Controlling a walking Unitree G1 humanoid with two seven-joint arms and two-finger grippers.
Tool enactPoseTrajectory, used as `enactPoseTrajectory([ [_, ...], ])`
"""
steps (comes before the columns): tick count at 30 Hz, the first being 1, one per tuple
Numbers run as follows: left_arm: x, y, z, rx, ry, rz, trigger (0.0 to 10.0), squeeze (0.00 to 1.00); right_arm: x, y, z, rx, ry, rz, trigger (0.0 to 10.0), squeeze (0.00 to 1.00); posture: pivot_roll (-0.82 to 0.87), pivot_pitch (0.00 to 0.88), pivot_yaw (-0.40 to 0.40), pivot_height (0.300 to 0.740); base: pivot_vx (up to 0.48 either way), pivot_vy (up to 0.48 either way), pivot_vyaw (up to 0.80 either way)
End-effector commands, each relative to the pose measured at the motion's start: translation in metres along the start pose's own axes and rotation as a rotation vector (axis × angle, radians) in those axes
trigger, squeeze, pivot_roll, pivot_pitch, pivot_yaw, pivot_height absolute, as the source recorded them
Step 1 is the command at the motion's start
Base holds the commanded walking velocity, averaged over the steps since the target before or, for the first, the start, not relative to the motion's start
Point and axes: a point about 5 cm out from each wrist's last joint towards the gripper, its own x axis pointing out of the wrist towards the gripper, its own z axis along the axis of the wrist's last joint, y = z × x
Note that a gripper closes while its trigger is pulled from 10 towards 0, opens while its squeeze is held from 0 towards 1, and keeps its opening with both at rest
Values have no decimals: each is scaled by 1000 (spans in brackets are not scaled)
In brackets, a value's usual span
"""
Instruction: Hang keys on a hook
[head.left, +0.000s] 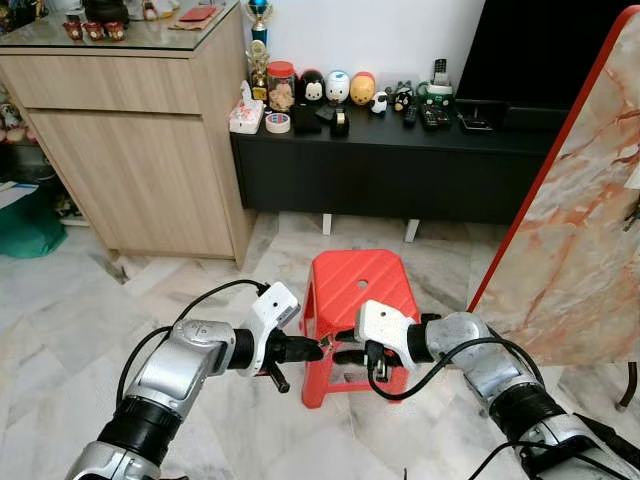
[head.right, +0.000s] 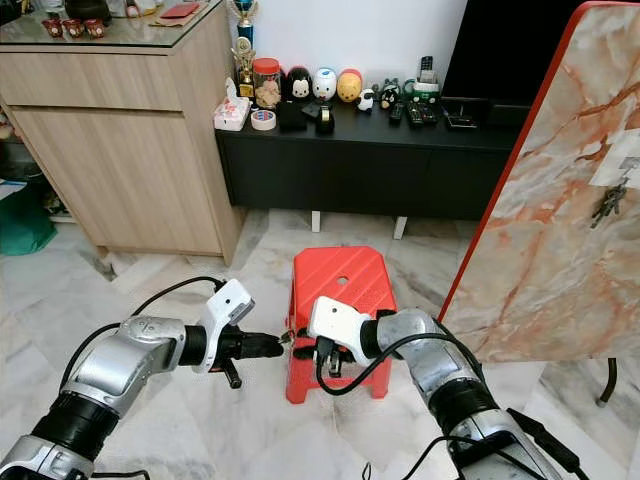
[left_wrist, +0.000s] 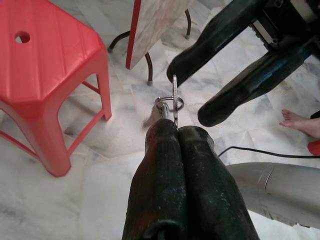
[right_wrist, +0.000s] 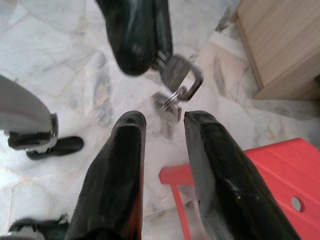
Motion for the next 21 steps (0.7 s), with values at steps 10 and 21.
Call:
enactPoseTrajectory([
  [10, -11, 1, -17, 40, 69, 66, 0, 0, -24, -13, -9, 75, -19, -92, 10000, 0, 104, 0, -82, 740, 0, 0, 0],
  [21, -13, 21, -47, -110, 46, 342, 10000, 0, -24, -5, -46, 373, -23, -301, 10000, 0, 98, 0, -80, 740, 0, 0, 0],
])
